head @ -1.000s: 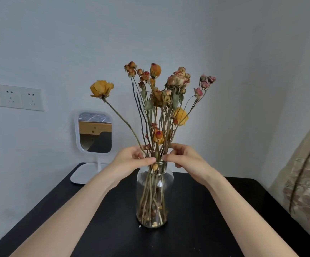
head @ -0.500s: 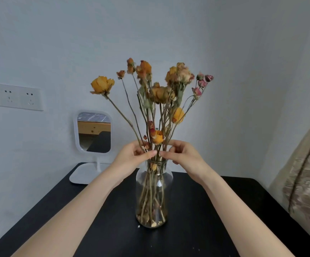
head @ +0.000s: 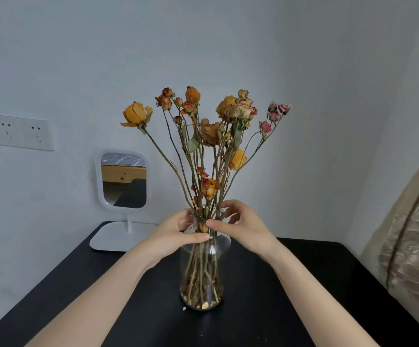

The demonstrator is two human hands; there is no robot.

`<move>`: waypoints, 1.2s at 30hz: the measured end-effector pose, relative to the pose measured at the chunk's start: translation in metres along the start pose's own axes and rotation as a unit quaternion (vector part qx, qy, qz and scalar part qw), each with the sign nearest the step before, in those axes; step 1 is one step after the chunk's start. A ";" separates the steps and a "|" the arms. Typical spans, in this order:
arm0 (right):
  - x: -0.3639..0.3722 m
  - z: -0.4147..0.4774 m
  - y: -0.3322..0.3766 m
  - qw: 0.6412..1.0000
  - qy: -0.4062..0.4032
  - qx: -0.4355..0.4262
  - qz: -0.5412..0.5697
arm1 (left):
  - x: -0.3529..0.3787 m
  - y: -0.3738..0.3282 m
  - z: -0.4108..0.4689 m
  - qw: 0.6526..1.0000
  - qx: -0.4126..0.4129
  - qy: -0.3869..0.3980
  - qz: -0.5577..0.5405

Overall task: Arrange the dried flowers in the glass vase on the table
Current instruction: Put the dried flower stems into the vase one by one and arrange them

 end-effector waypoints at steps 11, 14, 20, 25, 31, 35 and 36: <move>-0.003 -0.008 -0.009 0.996 0.013 -0.009 0.085 | 0.023 0.002 0.000 0.991 0.047 -0.088 0.094; -0.002 -0.008 -0.011 0.996 0.012 -0.011 0.091 | 0.034 0.000 -0.002 0.983 0.060 -0.136 0.109; -0.009 -0.006 -0.010 0.995 -0.037 -0.001 0.090 | 0.028 -0.006 0.002 0.986 0.026 -0.141 0.090; -0.012 -0.001 -0.003 0.997 -0.059 -0.022 0.049 | 0.014 -0.020 0.007 0.994 0.003 -0.104 0.024; -0.009 0.005 0.003 0.995 -0.071 0.000 0.064 | 0.012 -0.026 0.015 0.995 0.013 -0.098 -0.007; -0.010 0.005 0.008 0.993 -0.079 -0.011 0.084 | 0.008 -0.025 0.018 0.996 0.004 -0.091 -0.020; -0.010 0.005 0.009 0.992 -0.081 -0.015 0.091 | 0.007 -0.026 0.019 0.996 0.003 -0.090 -0.021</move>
Point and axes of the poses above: each hand's wrist, its own z-axis towards the middle knuckle, its own x-axis out of the palm, y = z × x, the point moved 1 cm from there along z, towards the middle knuckle, and after that the axes turned 12 degrees about x, right-handed, at the moved point
